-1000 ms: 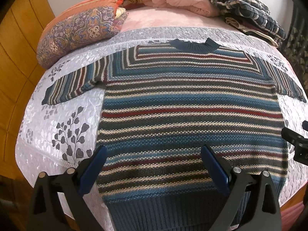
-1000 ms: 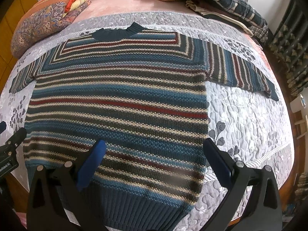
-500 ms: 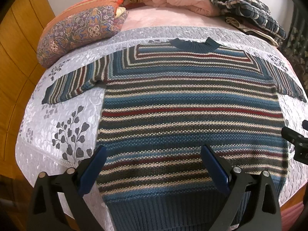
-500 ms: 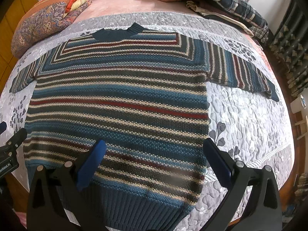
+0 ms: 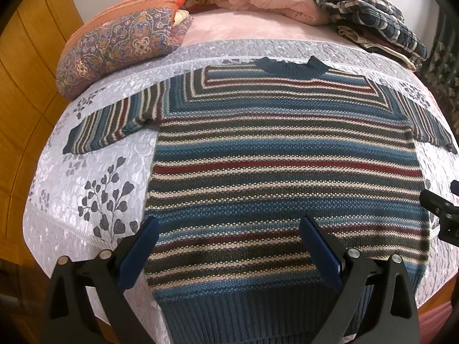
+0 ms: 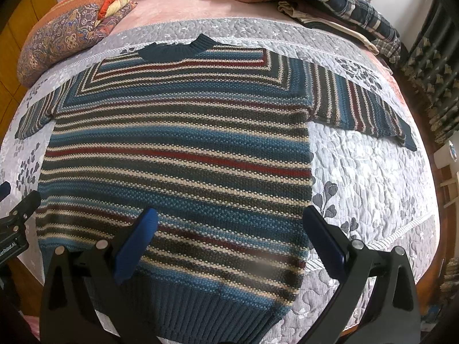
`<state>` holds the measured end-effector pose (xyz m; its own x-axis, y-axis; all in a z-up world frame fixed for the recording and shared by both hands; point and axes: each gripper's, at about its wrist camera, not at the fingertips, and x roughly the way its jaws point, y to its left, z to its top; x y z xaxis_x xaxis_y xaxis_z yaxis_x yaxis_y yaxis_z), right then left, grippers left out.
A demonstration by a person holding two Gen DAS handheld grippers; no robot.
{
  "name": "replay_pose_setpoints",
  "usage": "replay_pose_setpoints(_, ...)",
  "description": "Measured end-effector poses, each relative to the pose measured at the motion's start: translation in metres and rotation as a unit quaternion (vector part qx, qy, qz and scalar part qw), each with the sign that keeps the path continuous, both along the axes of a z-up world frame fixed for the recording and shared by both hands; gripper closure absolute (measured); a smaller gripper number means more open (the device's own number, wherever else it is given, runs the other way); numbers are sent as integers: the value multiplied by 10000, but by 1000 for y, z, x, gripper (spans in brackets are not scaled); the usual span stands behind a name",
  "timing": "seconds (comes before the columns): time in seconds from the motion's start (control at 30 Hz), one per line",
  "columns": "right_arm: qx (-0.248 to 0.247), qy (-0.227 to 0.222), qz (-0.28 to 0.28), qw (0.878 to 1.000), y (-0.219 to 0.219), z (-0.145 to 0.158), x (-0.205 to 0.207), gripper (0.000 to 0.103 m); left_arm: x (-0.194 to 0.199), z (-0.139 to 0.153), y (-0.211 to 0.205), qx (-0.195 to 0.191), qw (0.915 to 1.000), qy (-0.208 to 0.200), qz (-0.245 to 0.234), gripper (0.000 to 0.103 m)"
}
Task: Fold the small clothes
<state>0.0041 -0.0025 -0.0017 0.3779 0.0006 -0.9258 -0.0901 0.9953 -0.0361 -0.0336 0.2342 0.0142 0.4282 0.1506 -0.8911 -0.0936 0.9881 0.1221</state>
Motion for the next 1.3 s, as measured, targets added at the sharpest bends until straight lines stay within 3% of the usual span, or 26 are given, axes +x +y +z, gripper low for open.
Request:
replay_pose_setpoints(0.8,173,-18,-118,9998,-16,6,8,3,14,0,-15,-42,10000,1,60,5)
replay_pose_setpoints(1.0,456,270,-1005,9935,-87,4,56,3,39,-13,-20,-304,9991,93,283,5)
replay_pose_setpoints(1.1,626,287,-1615,9845,-141,5,80,3,57,-17,-27,-482,9981,-48,382,5)
replay_pose_setpoints(1.2,457,76,-1991,9789,-199,5,108,3,80,-22,-42,-238,9991,-163,325,5)
replay_pose_setpoints(1.3,697,153,-2450,9669,-268,-9,131,3,113,-31,-63,-362,9991,-103,177,5)
